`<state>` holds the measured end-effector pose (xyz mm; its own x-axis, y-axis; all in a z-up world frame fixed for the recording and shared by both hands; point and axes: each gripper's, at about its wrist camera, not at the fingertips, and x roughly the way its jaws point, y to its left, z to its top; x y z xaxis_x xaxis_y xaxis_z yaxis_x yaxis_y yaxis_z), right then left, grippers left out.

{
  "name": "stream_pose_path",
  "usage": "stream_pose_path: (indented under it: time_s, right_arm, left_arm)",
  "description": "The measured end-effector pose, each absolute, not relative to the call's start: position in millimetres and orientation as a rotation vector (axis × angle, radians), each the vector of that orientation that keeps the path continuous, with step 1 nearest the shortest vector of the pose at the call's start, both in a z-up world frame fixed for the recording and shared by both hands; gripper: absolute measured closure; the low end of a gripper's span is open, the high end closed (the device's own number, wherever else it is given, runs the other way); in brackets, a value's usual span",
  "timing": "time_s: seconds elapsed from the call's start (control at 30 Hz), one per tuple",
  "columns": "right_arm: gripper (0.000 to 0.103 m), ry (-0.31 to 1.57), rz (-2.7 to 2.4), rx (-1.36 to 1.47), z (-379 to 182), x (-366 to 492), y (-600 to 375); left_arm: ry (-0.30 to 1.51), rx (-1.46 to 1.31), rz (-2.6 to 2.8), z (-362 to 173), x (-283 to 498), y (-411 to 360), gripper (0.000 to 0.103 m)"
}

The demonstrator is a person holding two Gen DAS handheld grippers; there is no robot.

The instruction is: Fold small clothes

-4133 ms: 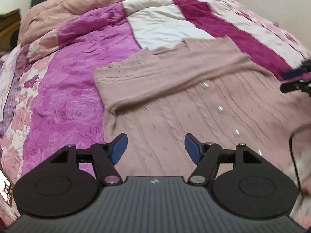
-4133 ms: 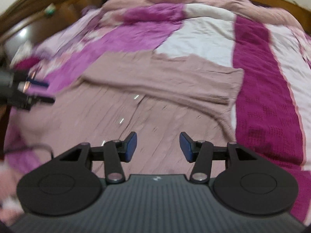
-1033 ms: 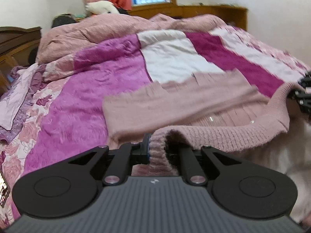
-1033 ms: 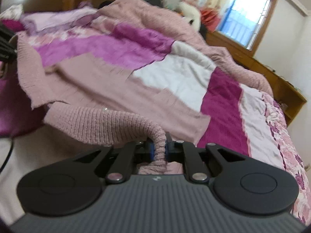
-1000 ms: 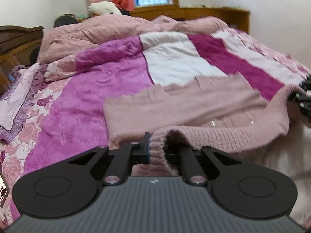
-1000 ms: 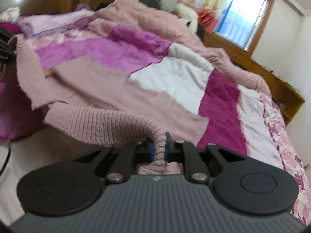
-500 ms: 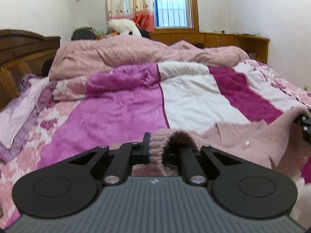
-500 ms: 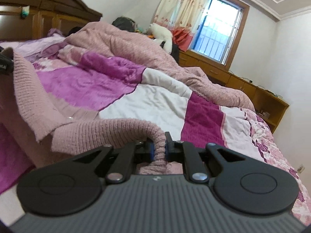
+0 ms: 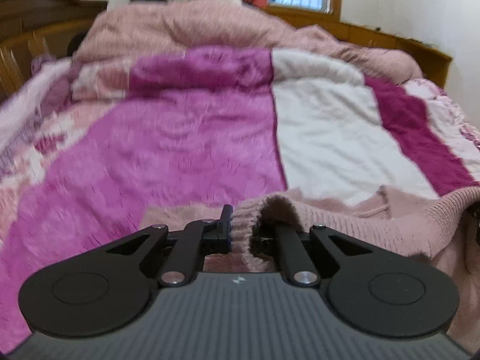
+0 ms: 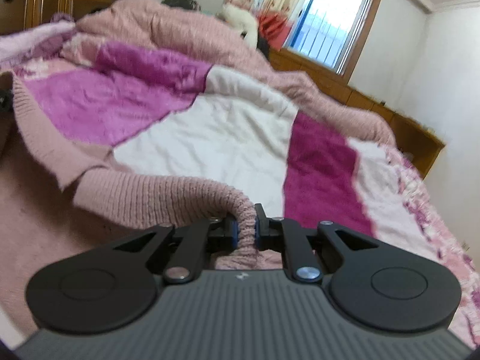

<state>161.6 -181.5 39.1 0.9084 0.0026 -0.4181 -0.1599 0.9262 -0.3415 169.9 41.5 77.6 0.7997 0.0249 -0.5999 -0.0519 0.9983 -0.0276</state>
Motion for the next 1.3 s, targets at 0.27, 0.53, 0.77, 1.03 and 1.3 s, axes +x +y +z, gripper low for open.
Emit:
stream_pose_path:
  time_s: [0.27, 0.53, 0.77, 1.03, 1.3]
  right_arm:
    - [0.088, 0.536, 0.099, -0.377, -4.3, 181.6, -175.4]
    - [0.061, 0.575, 0.105, -0.263, 24.8, 171.1, -193.8]
    - [0.06, 0.552, 0.169, -0.235, 53.6, 143.3, -210.8]
    - [0.06, 0.566, 0.238, -0.375, 41.8, 125.1, -209.3]
    - [0.06, 0.532, 0.254, -0.426, 36.9, 116.3, -203.2]
  left_arm:
    - [0.729, -0.006, 0.058, 28.3, 192.2, 43.5, 0.093]
    - [0.727, 0.013, -0.007, 63.3, 163.1, 50.4, 0.044]
    - [0.676, 0.067, -0.093, 98.8, 119.8, 59.1, 0.036]
    - [0.693, 0.177, -0.211, 90.7, 96.3, 44.9, 0.036]
    - [0.742, 0.282, -0.269, 58.6, 108.5, 21.8, 0.036]
